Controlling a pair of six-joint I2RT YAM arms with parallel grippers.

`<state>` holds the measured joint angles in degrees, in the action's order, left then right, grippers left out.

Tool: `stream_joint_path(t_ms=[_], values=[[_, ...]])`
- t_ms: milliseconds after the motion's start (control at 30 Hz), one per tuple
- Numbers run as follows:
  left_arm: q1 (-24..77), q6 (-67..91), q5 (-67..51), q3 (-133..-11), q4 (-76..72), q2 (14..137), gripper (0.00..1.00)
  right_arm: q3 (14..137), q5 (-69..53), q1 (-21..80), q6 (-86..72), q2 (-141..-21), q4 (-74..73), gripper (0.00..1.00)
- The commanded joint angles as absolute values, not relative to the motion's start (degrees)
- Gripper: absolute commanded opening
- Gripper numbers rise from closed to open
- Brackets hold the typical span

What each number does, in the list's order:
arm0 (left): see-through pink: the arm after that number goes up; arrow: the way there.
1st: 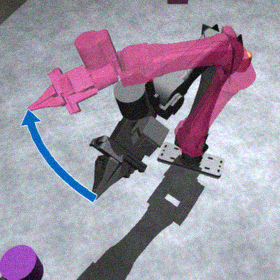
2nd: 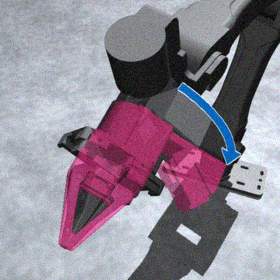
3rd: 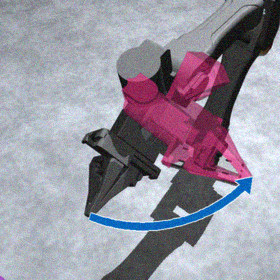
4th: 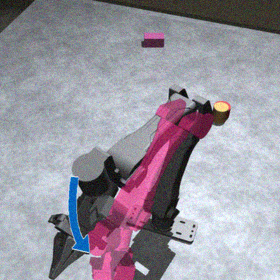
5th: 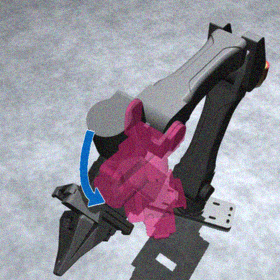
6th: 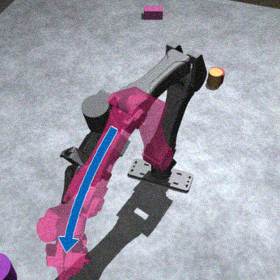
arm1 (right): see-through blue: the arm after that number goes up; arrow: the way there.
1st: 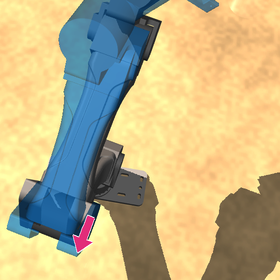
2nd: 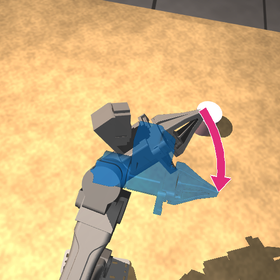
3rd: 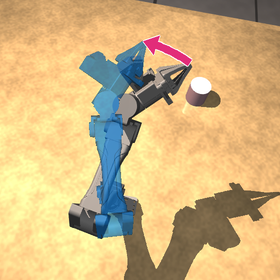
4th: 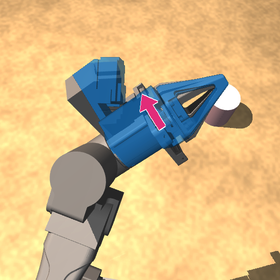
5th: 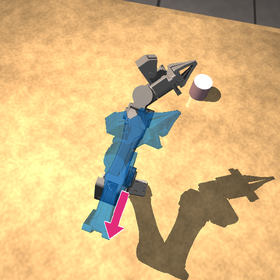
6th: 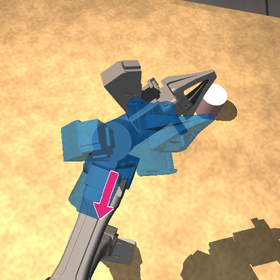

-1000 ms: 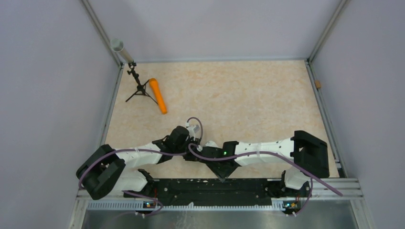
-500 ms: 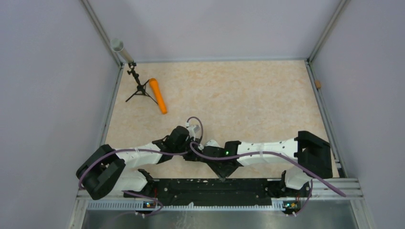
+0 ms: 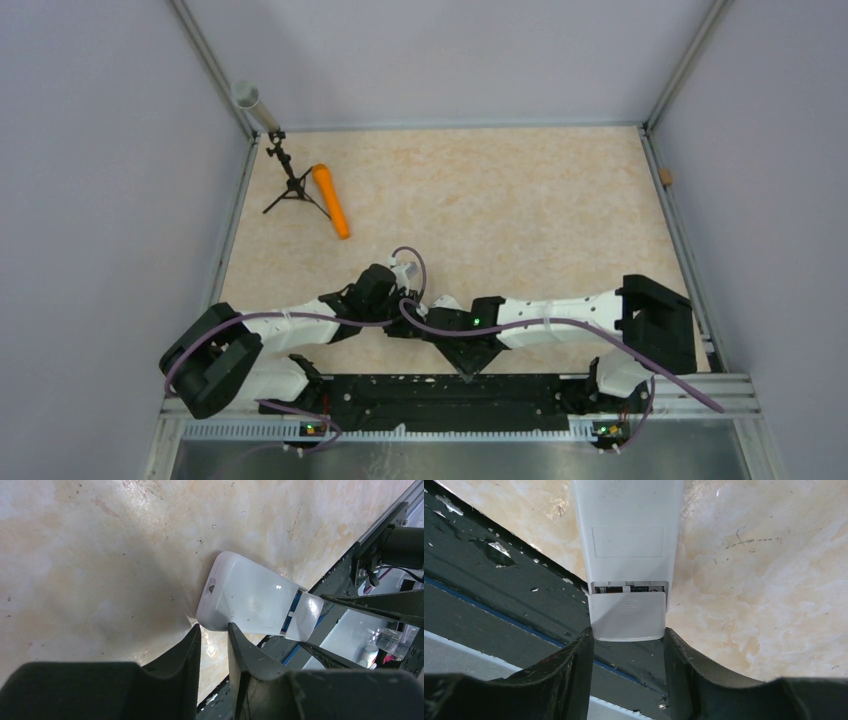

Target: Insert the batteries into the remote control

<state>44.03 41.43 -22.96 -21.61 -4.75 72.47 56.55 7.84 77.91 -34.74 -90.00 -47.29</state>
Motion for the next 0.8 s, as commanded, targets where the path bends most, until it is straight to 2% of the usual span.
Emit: stream_joint_path(t_ms=[0, 767], values=[[44.3, 40.9, -23.6, -21.6, -6.3, 71.0, 0.27, 56.5, 7.8, 78.6, -35.3, -88.7, -44.9, 0.13], [44.3, 40.9, -23.7, -21.2, -6.3, 70.6, 0.27, 55.5, 9.0, 77.5, -35.4, -90.3, -44.8, 0.12]])
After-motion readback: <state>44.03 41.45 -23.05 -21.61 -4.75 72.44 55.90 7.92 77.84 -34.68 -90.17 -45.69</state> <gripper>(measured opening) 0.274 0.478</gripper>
